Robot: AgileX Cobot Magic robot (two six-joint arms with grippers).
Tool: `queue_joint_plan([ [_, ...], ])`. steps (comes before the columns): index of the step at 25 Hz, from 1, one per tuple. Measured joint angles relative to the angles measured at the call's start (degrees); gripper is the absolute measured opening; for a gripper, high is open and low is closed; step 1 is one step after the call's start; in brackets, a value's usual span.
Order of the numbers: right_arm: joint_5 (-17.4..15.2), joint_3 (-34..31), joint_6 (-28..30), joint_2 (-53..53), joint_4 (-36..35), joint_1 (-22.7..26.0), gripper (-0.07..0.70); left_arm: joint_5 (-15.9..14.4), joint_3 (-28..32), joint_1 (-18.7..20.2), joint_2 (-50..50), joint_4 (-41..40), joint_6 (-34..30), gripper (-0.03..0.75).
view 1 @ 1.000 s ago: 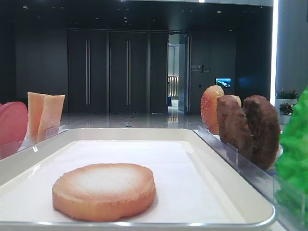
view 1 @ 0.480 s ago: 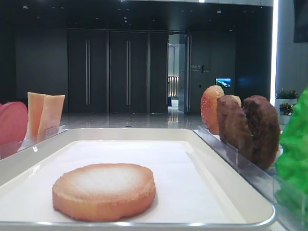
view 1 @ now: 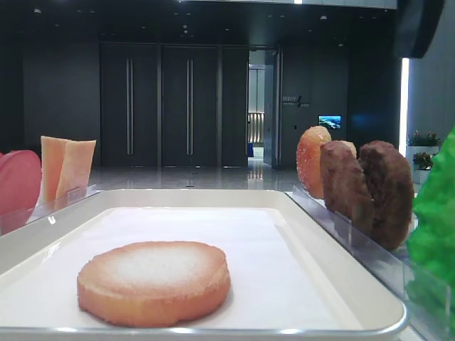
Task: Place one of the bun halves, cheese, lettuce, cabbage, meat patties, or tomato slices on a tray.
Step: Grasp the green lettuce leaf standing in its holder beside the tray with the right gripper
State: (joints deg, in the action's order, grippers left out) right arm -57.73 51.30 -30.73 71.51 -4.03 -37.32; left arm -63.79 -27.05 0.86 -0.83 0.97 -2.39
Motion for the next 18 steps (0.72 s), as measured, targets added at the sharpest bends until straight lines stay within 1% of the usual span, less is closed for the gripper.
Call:
queue_joint_plan([
  [1,0.0,0.0,0.0,0.59,-0.06,-0.22,0.538,0.0,0.0,0.0,0.0,0.0,0.0,0.517],
  [6,-2.12,0.07,-0.07,4.72,-0.18,-0.36,0.538,0.0,0.0,0.0,0.0,0.0,0.0,0.517],
  [12,-2.41,0.07,-0.07,5.53,-1.23,-0.36,0.528,0.0,0.0,0.0,0.0,0.0,0.0,0.517],
  [14,-2.6,0.07,-0.12,5.53,-1.44,-0.36,0.493,0.0,0.0,0.0,0.0,0.0,0.0,0.517],
  [16,-2.62,0.07,-0.12,5.53,-1.48,-0.36,0.441,0.0,0.0,0.0,0.0,0.0,0.0,0.517],
  [18,-2.67,0.07,-0.18,5.53,-1.53,-0.36,0.37,0.0,0.0,0.0,0.0,0.0,0.0,0.517],
])
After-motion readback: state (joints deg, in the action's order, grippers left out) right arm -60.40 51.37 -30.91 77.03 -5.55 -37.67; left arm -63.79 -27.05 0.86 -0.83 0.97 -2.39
